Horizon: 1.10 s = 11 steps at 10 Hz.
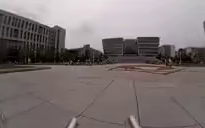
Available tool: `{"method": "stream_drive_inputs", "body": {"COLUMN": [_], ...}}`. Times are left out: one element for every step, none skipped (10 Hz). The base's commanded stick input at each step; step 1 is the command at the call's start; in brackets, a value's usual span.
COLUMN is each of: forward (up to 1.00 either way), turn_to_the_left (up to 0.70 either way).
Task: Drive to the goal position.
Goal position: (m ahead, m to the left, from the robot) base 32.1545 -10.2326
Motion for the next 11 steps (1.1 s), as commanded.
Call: {"method": "stream_drive_inputs", "body": {"forward": [1.00, 1.00, 1.00, 1.00, 1.00, 1.00, 1.00, 1.00, 1.00, 1.00, 1.00], "turn_to_the_left": [0.00, 0.00, 0.00, 0.00, 0.00, 0.00, 0.00, 0.00, 0.00, -0.02, -0.11]}}
